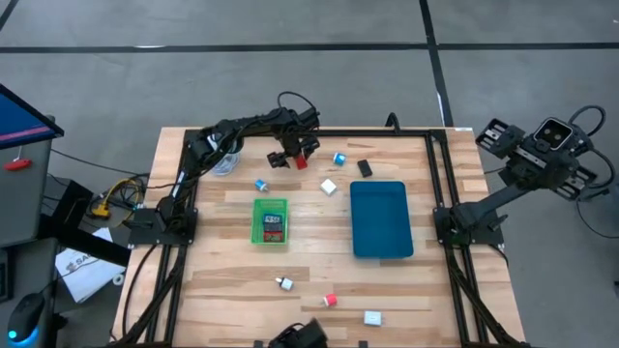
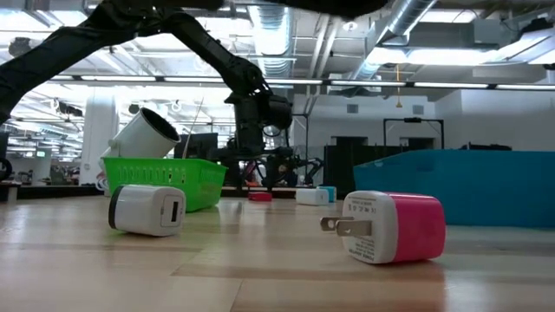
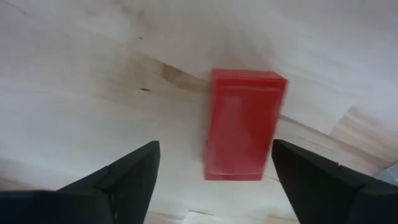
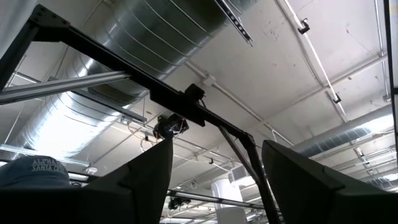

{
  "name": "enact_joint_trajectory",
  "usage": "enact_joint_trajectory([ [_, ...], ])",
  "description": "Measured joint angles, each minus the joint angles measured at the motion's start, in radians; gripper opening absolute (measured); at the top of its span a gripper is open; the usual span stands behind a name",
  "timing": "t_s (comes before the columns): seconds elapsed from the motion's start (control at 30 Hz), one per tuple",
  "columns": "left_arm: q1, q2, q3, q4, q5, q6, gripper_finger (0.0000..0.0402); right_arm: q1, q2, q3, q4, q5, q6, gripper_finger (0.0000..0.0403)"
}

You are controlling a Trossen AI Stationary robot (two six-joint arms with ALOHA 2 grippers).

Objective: Pick & Place Office items
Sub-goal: Put the red digital timer into the green basket

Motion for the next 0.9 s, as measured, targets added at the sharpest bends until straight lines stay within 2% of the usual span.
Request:
enact_joint_trajectory([
  [0.17, -0.013, 0.006, 0.000, 0.050, 0.005, -0.003, 0.0295, 0.000, 0.000, 0.000, 0.000, -0.012, 0.000, 0.0240],
  [0.53, -0.004, 0.006, 0.000, 0.037, 0.010, -0.010, 0.0294, 0.000, 0.000, 0.000, 0.000, -0.034, 0.012, 0.0240],
  [0.9, 0.005, 0.007, 0.000, 0.028, 0.077, -0.028, 0.0294, 0.000, 0.001, 0.000, 0.008, -0.067, 0.023, 0.0240],
])
